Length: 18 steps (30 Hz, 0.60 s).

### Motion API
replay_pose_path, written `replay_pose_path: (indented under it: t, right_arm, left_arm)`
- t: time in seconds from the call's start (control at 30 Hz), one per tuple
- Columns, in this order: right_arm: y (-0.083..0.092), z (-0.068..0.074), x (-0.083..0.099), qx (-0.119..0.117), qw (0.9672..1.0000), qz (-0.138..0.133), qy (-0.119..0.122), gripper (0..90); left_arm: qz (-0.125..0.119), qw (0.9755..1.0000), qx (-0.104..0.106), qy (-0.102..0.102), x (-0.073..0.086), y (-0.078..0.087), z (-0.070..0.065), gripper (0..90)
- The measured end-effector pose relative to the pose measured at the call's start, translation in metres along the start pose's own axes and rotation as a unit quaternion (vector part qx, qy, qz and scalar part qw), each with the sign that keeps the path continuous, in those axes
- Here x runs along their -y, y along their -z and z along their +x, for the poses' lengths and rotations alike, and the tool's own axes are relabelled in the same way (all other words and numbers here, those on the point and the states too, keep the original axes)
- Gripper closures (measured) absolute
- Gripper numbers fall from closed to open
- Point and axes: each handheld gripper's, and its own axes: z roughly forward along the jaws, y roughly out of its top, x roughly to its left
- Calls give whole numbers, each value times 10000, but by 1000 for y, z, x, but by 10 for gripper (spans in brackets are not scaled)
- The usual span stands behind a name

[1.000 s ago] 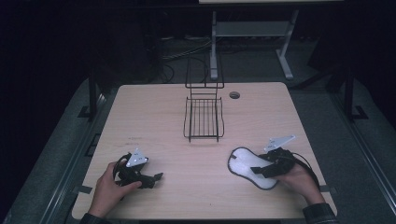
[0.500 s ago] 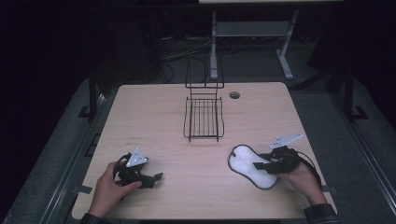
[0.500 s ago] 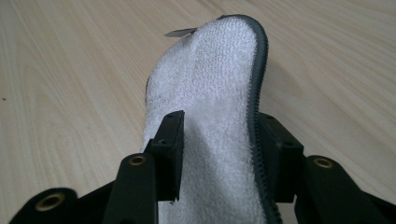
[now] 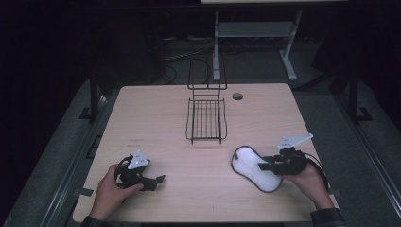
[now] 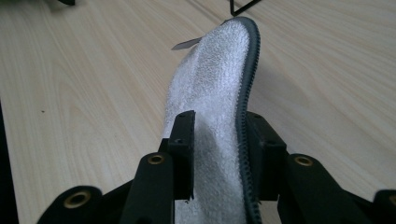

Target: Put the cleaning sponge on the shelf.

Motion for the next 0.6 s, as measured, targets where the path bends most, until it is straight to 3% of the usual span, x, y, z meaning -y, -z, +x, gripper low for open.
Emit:
replay_pose_path:
  t: [0.6]
  right_arm:
    - [10,9,-6,-72,9996,-260,11,770]
  left_arm:
    - [14,10000,-2,-17,0,0,0,126]
